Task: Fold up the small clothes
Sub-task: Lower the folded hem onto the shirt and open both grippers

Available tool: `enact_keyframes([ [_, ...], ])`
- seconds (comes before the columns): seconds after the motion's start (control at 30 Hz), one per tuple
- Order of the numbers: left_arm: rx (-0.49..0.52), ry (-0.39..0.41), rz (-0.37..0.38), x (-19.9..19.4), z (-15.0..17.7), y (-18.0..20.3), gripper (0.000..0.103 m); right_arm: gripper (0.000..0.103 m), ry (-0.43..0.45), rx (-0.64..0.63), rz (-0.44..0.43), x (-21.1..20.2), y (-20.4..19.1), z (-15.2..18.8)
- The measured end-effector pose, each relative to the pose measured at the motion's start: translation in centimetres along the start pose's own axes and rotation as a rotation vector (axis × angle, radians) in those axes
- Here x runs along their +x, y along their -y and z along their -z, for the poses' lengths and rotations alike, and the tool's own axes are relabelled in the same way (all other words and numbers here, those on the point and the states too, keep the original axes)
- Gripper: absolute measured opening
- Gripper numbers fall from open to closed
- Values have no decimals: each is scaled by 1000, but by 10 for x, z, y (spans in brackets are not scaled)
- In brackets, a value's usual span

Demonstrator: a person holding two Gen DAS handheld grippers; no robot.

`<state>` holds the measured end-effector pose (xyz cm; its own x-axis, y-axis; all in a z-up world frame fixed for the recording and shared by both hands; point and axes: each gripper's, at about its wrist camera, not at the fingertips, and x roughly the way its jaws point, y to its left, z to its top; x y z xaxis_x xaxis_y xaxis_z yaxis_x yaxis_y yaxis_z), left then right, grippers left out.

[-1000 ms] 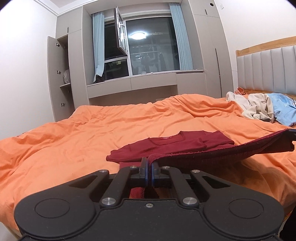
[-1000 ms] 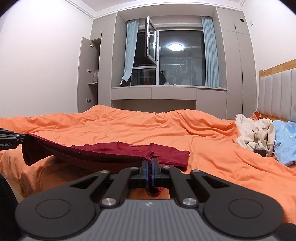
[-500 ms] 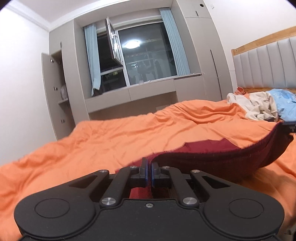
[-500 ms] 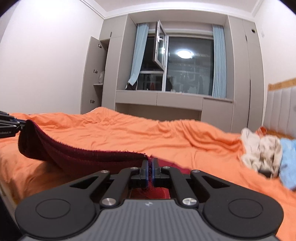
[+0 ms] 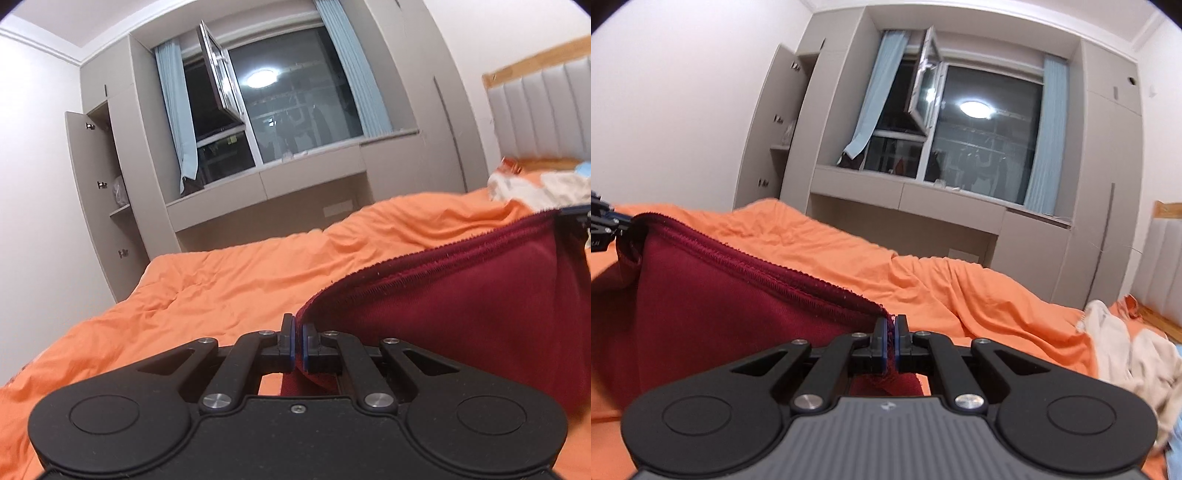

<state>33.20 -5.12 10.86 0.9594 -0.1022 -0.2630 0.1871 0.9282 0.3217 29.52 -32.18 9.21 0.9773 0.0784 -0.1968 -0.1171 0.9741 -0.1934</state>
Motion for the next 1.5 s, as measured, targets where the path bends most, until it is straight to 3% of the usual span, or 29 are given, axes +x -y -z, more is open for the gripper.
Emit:
enact_keyframes([
  [0.27,-52,-106,-10,121,18,-8,3,4,-81,-33,-52,119,-1,27],
  [0.5,-42,-216,28,191,52,-8,3,4,-176,8,-93,178,4,60],
  [0.7,-36,-263,51,223,70,1,4,4,-247,16,-100,201,9,84],
  [0.97,-65,-325,64,247,86,5,5,4,-260,11,-102,205,5,93],
  [1.1,-61,-345,63,252,88,7,11,5,-273,10,-100,206,3,94],
  [1.27,-66,-361,51,254,88,6,23,23,-293,22,-93,208,4,97],
  [1.37,-58,-372,23,254,87,7,42,50,-303,25,-76,209,6,99],
  [1.43,-51,-378,14,253,84,7,61,74,-313,28,-46,210,8,99],
  [1.5,-50,-383,27,250,79,6,77,85,-324,39,-13,210,12,100],
])
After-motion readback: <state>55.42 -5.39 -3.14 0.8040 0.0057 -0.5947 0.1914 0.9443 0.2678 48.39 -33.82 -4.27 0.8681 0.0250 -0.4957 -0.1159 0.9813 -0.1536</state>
